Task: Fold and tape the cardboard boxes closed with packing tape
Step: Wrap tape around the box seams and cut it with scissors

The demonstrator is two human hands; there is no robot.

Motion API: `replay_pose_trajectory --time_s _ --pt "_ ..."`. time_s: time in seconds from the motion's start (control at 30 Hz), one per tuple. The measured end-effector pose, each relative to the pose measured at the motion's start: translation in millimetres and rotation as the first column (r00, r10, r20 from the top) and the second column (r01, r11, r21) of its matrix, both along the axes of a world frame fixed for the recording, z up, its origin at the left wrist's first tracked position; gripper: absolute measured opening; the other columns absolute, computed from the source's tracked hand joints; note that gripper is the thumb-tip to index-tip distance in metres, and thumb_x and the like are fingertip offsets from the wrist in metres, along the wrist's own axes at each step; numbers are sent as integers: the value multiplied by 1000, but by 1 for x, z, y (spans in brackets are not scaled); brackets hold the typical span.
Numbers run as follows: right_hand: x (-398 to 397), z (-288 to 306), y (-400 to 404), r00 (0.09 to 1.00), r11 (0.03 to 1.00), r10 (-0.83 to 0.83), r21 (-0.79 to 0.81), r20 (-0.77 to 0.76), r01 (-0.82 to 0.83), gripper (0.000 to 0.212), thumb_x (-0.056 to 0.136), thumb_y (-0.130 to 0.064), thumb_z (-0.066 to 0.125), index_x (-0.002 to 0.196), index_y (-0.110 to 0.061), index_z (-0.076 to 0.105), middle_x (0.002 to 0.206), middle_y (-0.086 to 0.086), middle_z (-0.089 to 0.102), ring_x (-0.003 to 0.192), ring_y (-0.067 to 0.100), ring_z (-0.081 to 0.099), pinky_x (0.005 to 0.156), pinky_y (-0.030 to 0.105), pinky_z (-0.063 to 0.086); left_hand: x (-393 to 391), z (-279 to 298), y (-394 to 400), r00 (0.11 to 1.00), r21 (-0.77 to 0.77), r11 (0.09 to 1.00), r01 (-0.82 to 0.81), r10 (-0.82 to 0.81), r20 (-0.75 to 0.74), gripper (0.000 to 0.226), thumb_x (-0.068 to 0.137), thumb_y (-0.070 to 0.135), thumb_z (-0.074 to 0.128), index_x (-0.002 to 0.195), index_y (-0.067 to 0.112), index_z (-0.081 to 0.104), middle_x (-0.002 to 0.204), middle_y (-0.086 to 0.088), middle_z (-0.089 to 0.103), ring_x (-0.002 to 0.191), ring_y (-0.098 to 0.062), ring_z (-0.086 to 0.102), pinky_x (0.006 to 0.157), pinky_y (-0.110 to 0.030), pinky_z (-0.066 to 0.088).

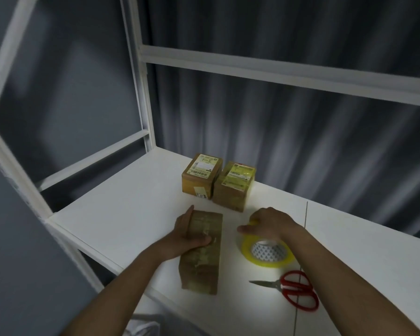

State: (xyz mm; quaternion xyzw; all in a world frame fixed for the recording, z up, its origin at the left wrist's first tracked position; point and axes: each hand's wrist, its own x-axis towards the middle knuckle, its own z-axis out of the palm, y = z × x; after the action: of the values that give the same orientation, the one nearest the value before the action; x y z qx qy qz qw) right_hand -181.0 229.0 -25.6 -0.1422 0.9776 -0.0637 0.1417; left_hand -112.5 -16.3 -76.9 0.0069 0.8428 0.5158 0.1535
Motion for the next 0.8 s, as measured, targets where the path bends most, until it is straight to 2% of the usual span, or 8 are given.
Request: replay_pose_trajectory --time_s 0.1,0.2,0.27,0.4,0.47,0.57,0.63,0.8 --pt "-4 -4 -8 1000 997 25 76 4 -25 66 75 -79 48 111 -27 64 114 -1 63 99 19 58 75 31 41 3 -1 -2 985 -329 943 42 -94 -145 96 73 75 49 146 47 -7 157 9 -5 143 -13 2 116 -35 7" --pt "-2 -7 -17 998 980 70 187 -2 -68 70 80 -77 44 119 -21 61 117 1 61 105 21 58 83 32 44 7 5 8 937 -679 732 49 -269 -222 57 97 55 25 146 46 0 158 8 -13 144 -12 -16 114 -45 -16" --pt "0 -10 -27 994 957 105 274 -33 -92 71 83 -75 39 118 -17 60 112 1 62 104 22 59 84 33 44 11 13 23 949 -743 668 29 -253 -190 56 100 45 20 151 31 1 159 1 -11 145 -16 -15 116 -46 -12" --pt "3 -15 -41 992 932 120 349 -44 -98 70 85 -73 38 126 -18 53 117 2 60 109 24 58 86 34 43 15 22 52 991 -666 744 50 -117 -57 86 90 65 31 150 19 -10 155 -6 -24 142 -23 -25 117 -51 5" --pt "5 -13 -35 996 963 95 256 -6 -90 67 88 -67 38 136 -21 43 127 4 57 115 25 55 90 34 42 15 20 53 995 -683 729 46 -92 -31 91 89 63 39 150 19 -11 155 -4 -27 141 -22 -28 115 -53 14" --pt "7 -3 -9 993 992 -7 -127 117 22 50 92 -51 44 136 -27 38 125 2 57 109 22 55 86 29 43 17 17 49 997 -671 741 -15 -40 -67 83 91 48 41 150 17 -7 156 0 -24 142 -18 -25 110 -52 24" --pt "8 -2 10 989 950 -47 -300 143 89 44 88 -50 55 125 -28 46 116 0 59 100 18 56 85 30 47 18 18 49 994 -676 736 -45 -32 -101 80 92 46 40 150 17 -7 156 0 -23 142 -18 -23 109 -51 25" --pt "23 -14 33 957 795 -176 -540 232 277 54 70 -67 68 88 -16 69 89 -1 68 83 13 65 76 32 53 19 14 47 985 -631 770 -91 -22 -169 74 93 44 40 150 21 -2 157 1 -18 144 -18 -18 109 -50 23"
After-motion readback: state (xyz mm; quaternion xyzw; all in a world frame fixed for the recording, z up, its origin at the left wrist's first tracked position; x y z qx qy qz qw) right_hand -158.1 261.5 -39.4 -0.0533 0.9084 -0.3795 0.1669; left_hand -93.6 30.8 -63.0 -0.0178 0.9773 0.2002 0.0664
